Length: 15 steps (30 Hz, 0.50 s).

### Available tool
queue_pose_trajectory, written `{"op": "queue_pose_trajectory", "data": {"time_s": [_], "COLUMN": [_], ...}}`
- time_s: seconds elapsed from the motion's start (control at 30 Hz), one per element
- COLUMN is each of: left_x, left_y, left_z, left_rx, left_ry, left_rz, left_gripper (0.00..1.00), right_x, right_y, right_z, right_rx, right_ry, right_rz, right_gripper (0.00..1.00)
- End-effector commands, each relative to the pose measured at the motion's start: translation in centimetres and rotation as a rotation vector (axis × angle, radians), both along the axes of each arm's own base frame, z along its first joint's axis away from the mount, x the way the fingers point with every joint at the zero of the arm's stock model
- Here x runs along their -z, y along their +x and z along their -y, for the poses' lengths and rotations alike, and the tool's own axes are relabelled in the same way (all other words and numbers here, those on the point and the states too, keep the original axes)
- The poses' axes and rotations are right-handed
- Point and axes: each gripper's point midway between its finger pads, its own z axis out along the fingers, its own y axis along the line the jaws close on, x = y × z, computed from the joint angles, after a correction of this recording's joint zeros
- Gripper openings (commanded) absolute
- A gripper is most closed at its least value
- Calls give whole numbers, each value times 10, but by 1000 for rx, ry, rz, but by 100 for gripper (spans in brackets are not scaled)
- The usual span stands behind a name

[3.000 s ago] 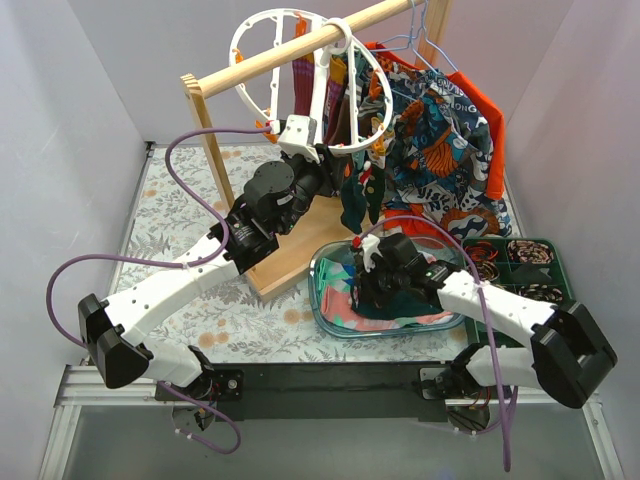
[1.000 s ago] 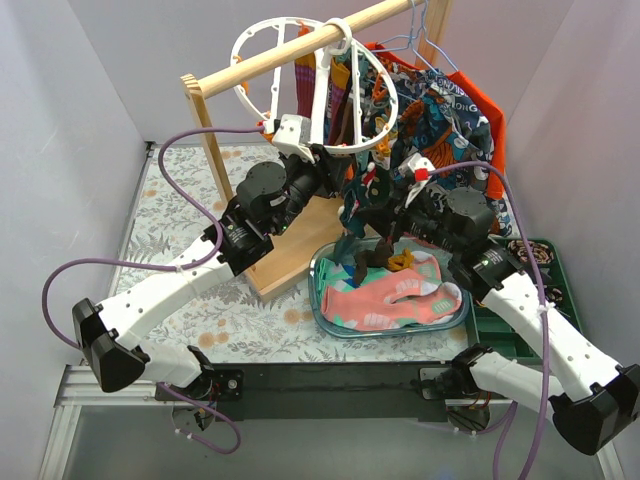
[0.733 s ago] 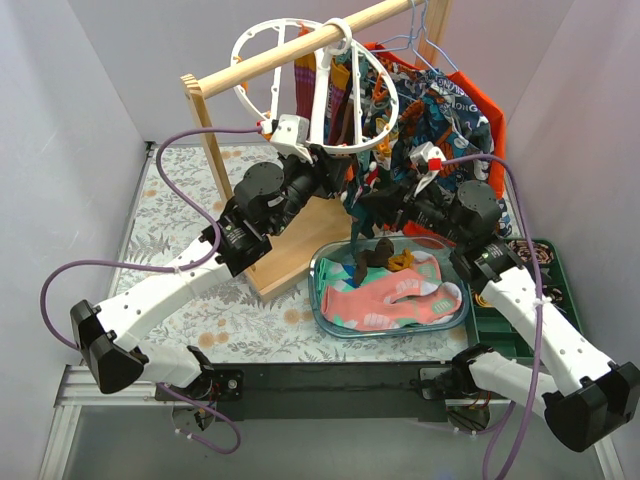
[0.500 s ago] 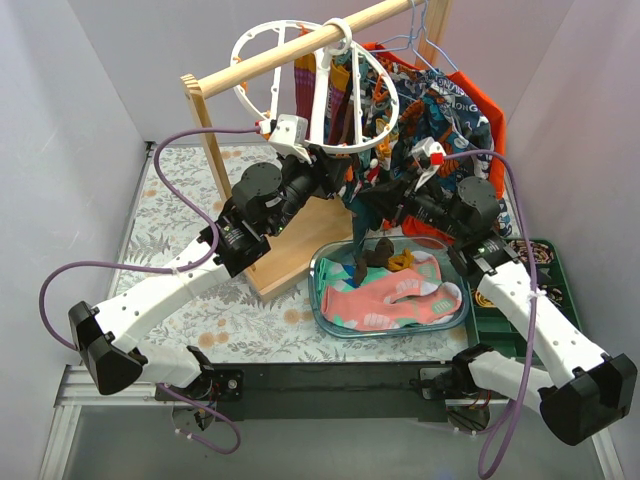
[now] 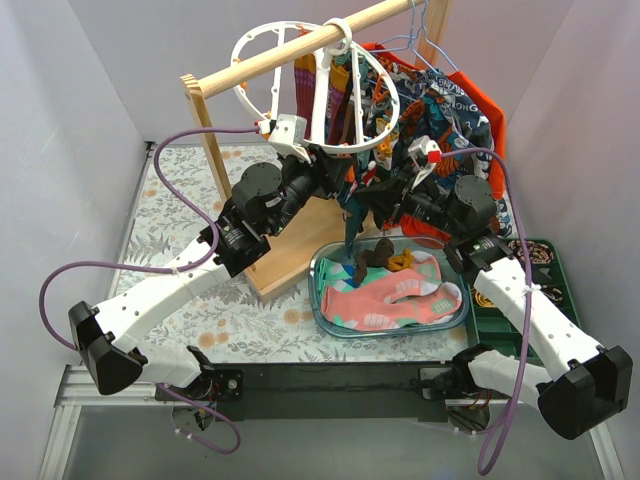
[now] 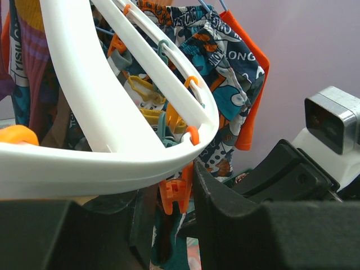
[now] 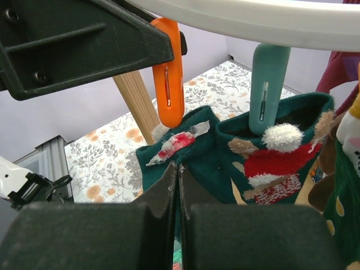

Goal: Clip the socks to the hanger
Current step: Clamp the sock onto the hanger.

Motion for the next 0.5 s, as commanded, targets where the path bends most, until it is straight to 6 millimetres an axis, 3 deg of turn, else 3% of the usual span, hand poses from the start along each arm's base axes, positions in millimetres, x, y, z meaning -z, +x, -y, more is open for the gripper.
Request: {"op": "queue_pose_trajectory", "data": {"time_s": [0.0,0.47], "left_x": [20,30], "left_y": [-12,-3], "left_z": [11,13], "left_rx": [74,41], "left_ry": [38,54], "left_rz": [-49,-71], "left_gripper": [0,0], "right_x": [-16,-22], "right_y": [-2,-3], "right_z": [0,-1], "right_rx": [-17,-23], "right_ry": [40,59], "right_rz": [55,69], "right_gripper": [1,1]}}
